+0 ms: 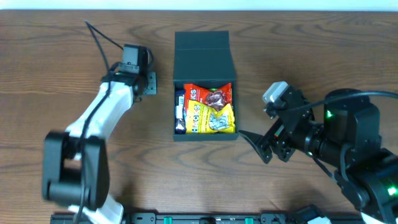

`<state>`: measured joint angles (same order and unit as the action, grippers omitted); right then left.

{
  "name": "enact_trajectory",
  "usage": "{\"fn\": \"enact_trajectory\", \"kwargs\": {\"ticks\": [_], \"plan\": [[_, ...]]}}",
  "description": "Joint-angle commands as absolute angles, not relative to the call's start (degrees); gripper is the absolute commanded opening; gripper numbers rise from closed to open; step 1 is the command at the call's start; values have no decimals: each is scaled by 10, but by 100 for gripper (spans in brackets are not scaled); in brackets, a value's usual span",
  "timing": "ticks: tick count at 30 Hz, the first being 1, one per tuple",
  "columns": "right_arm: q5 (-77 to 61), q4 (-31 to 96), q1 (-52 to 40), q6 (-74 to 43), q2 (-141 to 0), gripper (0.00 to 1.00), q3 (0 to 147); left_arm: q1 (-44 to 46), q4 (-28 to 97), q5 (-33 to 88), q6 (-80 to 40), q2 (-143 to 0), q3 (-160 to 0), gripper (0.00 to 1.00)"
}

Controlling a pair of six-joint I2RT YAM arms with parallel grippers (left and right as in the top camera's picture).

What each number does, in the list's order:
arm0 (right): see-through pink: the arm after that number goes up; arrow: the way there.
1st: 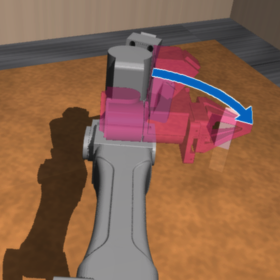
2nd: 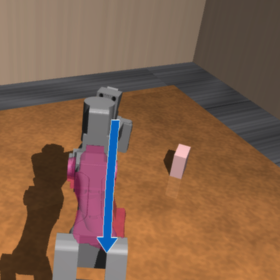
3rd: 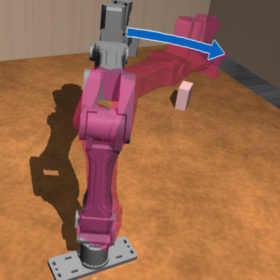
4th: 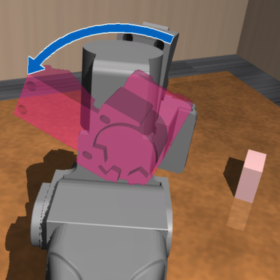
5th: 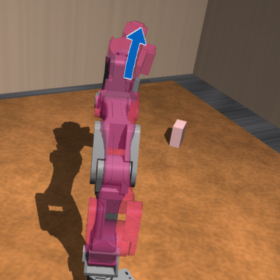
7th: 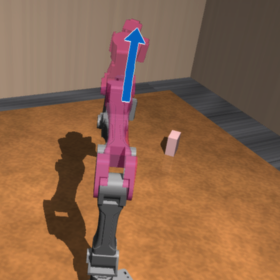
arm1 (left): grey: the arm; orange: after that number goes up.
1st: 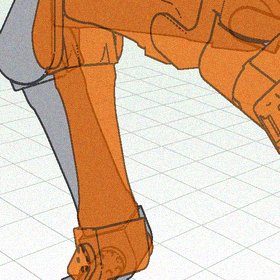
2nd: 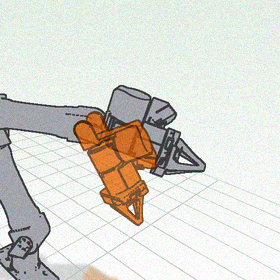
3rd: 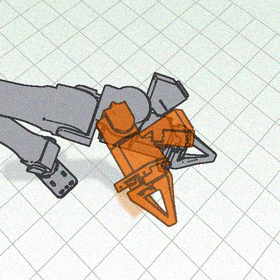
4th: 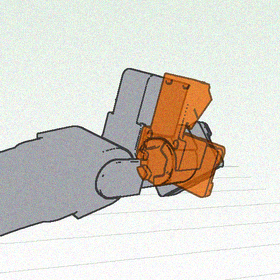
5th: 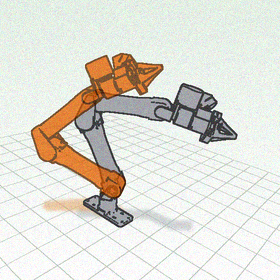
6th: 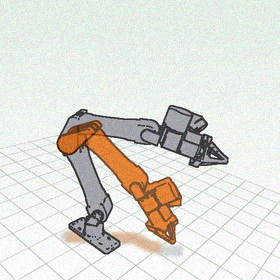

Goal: Pack container
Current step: 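Carry the Eclipse tin into the box and release it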

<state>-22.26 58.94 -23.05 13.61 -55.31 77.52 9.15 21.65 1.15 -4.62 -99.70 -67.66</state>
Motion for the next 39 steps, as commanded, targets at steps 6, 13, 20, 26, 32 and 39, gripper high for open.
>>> {"fn": "enact_trajectory", "kwargs": {"ticks": [6,13,20,26,32,39], "plan": [[-223,582,-227,130,-508,99,780,95,220,226,125,-913,-684,6],[-223,582,-227,134,-466,99,780,140,223,300,213,-912,-684,6],[-223,598,-227,134,-459,99,780,239,225,249,344,-914,-684,6],[-223,599,-227,133,-459,99,780,316,227,168,468,-945,-684,6],[-223,599,-227,134,-459,99,780,317,229,165,531,-996,-684,9],[-223,598,-227,134,-459,99,780,317,220,165,544,-1032,-684,44]]}}
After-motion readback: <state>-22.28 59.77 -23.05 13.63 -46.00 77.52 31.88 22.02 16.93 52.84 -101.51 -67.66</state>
